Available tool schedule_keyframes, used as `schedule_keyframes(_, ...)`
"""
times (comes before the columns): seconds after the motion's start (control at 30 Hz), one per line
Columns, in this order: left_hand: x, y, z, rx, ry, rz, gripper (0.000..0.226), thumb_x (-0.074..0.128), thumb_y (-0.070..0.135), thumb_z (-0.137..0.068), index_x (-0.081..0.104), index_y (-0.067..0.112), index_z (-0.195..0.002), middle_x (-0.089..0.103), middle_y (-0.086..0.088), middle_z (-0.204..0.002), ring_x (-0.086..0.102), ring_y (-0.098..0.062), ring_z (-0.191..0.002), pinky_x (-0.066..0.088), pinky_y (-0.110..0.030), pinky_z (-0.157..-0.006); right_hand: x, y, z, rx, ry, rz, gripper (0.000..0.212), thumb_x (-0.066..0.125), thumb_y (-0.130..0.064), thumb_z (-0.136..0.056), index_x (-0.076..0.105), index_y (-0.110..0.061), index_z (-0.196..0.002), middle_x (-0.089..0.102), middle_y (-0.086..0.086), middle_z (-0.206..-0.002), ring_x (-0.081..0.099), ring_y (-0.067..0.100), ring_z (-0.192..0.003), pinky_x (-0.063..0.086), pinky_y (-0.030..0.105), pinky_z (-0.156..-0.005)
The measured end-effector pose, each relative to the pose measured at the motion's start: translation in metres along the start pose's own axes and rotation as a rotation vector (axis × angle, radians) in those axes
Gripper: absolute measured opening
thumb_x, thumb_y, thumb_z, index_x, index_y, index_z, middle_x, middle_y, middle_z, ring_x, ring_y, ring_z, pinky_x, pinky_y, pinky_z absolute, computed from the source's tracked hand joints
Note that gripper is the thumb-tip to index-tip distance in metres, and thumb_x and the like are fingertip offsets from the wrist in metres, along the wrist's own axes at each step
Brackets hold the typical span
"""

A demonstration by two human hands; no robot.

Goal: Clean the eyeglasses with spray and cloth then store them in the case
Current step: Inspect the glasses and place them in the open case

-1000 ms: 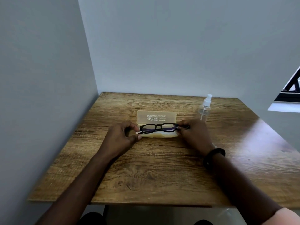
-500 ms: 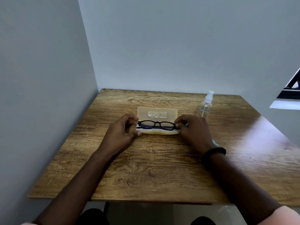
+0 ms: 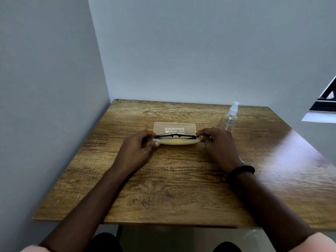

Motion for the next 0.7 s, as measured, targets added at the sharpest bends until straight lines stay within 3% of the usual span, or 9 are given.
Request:
schedule_keyframes(0.07, 0.0, 0.0, -0.001, 0.003, 0.006, -0.016, 0.031, 0.074, 0.039, -0.093, 0.071, 0.032, -0.123, 0.07, 0.007, -0.127, 0.06, -0.008, -0.118, 0.048, -0.028, -0.093, -0.001, -0.002, 0.001, -0.01, 0.003, 0.005, 0.024, 0.064, -0.008, -0.093, 0.078, -0.018, -0.11, 0.077, 0.0, -0.113, 0.063, 0.006, -0.096, 0.038, 0.006, -0.073)
schedule_keyframes(0.2, 0.001, 0.0, 0.0, 0.005, 0.011, -0.019, 0.03, 0.073, 0.037, -0.094, 0.071, 0.031, -0.123, 0.071, 0.009, -0.122, 0.06, -0.005, -0.112, 0.045, -0.02, -0.081, 0.0, -0.002, 0.001, -0.022, 0.001, -0.001, 0.024, 0.063, -0.007, -0.093, 0.079, -0.017, -0.108, 0.077, 0.0, -0.111, 0.067, 0.011, -0.098, 0.045, 0.021, -0.079)
schedule_keyframes(0.33, -0.002, 0.001, 0.002, 0.002, 0.032, 0.01, 0.029, 0.074, 0.035, -0.093, 0.071, 0.03, -0.121, 0.073, 0.008, -0.119, 0.064, -0.007, -0.114, 0.053, -0.029, -0.092, -0.012, -0.005, 0.001, -0.064, 0.087, 0.003, 0.024, 0.063, -0.003, -0.091, 0.079, -0.016, -0.102, 0.077, 0.001, -0.102, 0.068, 0.013, -0.093, 0.047, 0.023, -0.079)
schedule_keyframes(0.43, -0.002, 0.002, 0.002, -0.004, 0.035, 0.013, 0.03, 0.075, 0.035, -0.093, 0.071, 0.029, -0.122, 0.073, 0.006, -0.12, 0.063, -0.007, -0.114, 0.053, -0.031, -0.095, -0.038, -0.006, 0.006, -0.12, 0.188, -0.065, 0.021, 0.067, -0.002, -0.09, 0.079, -0.015, -0.101, 0.076, 0.0, -0.092, 0.07, 0.016, -0.081, 0.057, 0.037, -0.077)
schedule_keyframes(0.5, -0.002, 0.003, 0.002, -0.002, 0.034, 0.006, 0.031, 0.075, 0.035, -0.093, 0.07, 0.029, -0.124, 0.072, 0.006, -0.122, 0.062, -0.006, -0.114, 0.051, -0.029, -0.094, -0.059, 0.0, 0.014, -0.108, 0.233, -0.147, 0.02, 0.069, -0.002, -0.09, 0.078, -0.016, -0.101, 0.075, -0.002, -0.091, 0.07, 0.012, -0.077, 0.058, 0.032, -0.072)
schedule_keyframes(0.6, -0.002, 0.004, 0.003, -0.007, 0.031, 0.002, 0.033, 0.074, 0.037, -0.094, 0.069, 0.028, -0.125, 0.071, 0.008, -0.119, 0.061, -0.006, -0.113, 0.05, -0.028, -0.092, -0.081, 0.021, 0.026, 0.013, 0.171, -0.172, 0.018, 0.07, -0.008, -0.092, 0.077, -0.022, -0.102, 0.074, -0.01, -0.085, 0.068, -0.001, -0.07, 0.051, 0.011, -0.062)
schedule_keyframes(0.7, -0.003, 0.007, 0.003, 0.026, 0.047, 0.013, 0.036, 0.071, 0.043, -0.095, 0.068, 0.026, -0.126, 0.072, 0.009, -0.119, 0.065, -0.008, -0.113, 0.055, -0.033, -0.093, -0.085, 0.043, 0.035, 0.111, -0.015, 0.028, 0.012, 0.07, -0.017, -0.093, 0.077, -0.024, -0.099, 0.073, -0.012, -0.087, 0.067, 0.001, -0.074, 0.049, 0.02, -0.063)
Point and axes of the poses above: each hand's wrist, its own z-axis away from the middle knuckle, its own x-axis out of the palm, y = z × x, the point moved 10 cm from there along -z, towards the middle knuckle
